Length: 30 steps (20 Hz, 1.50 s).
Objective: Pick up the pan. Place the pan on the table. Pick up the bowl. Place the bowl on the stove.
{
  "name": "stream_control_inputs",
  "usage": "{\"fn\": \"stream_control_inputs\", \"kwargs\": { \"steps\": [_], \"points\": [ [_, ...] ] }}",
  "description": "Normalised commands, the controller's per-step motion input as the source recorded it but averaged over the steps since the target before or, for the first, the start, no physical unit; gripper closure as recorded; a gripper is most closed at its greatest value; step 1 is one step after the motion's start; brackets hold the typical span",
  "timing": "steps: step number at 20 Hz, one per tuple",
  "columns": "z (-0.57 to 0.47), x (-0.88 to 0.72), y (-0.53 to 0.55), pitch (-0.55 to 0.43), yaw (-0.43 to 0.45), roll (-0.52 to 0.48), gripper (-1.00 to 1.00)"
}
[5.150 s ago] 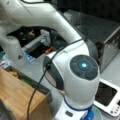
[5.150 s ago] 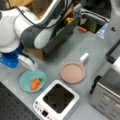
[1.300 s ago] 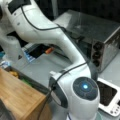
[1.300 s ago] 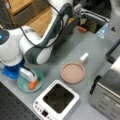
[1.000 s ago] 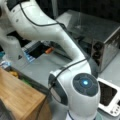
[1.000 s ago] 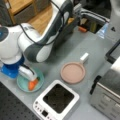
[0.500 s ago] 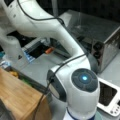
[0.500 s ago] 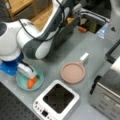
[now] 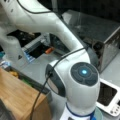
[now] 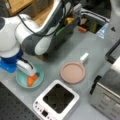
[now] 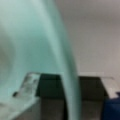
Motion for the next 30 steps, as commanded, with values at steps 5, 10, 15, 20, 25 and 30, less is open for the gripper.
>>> {"fn": "stream_control_inputs", "kwargs": {
  "steps": [5,10,15,20,25,30],
  "points": [
    [0.24,0.08,0.17,0.127,-0.054,-0.126,1.0],
    [0.19,0.12,0.31,0.148,-0.11,-0.136,1.0],
    [0.17,0.13,0.4,0.146,-0.117,-0.147,1.0],
    [0.12,0.11,0.4,0.135,-0.103,-0.143,1.0],
    [0.08,0.05,0.35,0.129,-0.12,-0.145,1.0],
    [0.09,0.0,0.33,0.115,-0.128,-0.142,1.0]
  ]
}}
